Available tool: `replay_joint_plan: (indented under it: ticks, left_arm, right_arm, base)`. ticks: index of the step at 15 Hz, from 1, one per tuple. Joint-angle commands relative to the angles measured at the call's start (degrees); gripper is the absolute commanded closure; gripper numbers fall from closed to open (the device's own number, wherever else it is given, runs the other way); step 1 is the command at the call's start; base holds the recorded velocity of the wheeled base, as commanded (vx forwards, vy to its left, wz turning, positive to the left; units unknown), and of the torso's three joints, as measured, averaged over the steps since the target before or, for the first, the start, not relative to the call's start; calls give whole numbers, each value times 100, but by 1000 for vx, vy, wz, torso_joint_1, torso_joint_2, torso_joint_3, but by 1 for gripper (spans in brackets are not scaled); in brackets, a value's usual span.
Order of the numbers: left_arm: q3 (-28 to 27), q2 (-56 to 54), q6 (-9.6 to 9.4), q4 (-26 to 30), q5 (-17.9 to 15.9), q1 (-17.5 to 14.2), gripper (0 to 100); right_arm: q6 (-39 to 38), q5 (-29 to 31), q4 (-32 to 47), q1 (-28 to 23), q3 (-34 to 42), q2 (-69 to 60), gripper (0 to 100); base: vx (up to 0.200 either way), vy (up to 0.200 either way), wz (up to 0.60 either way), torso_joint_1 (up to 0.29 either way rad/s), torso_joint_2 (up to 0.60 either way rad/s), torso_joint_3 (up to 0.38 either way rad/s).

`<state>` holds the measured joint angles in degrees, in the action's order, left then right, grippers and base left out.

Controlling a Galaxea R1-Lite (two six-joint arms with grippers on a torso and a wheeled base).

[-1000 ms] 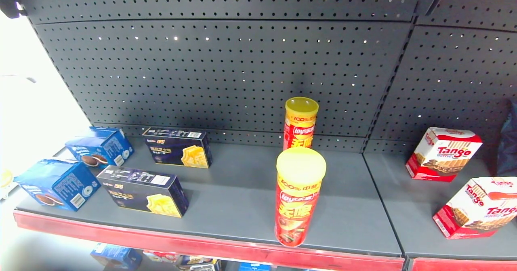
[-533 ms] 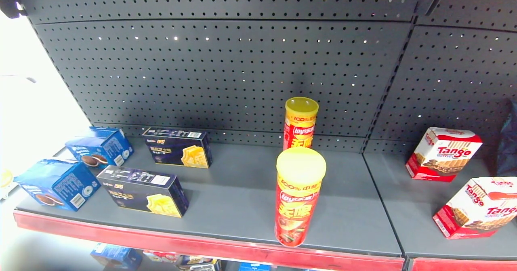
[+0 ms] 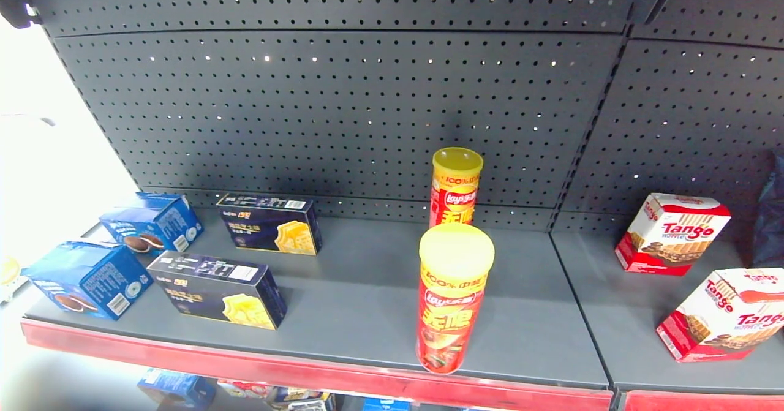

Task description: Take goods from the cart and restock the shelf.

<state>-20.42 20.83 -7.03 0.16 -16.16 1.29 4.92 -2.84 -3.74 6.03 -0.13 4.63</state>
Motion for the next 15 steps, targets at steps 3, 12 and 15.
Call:
replay_joint_plan:
  ticks: [3,12,15]
  left_arm:
    - [-1131,3647,-211,-1202,-1354,1084,100]
    - [-1069,6468,-9,-3637,-1381,1813,100]
    - [-1061,6838,0,-3918,-1328,1936,100]
  right_arm:
    - [0,3,5,-6,-4,38,0]
    - [52,73,-4,-6,5,38,0]
    - [140,82,-4,-6,5,38,0]
  base:
    - [0,0,0,0,0,0]
    - [0,0,0,0,0,0]
    - [0,0,0,0,0,0]
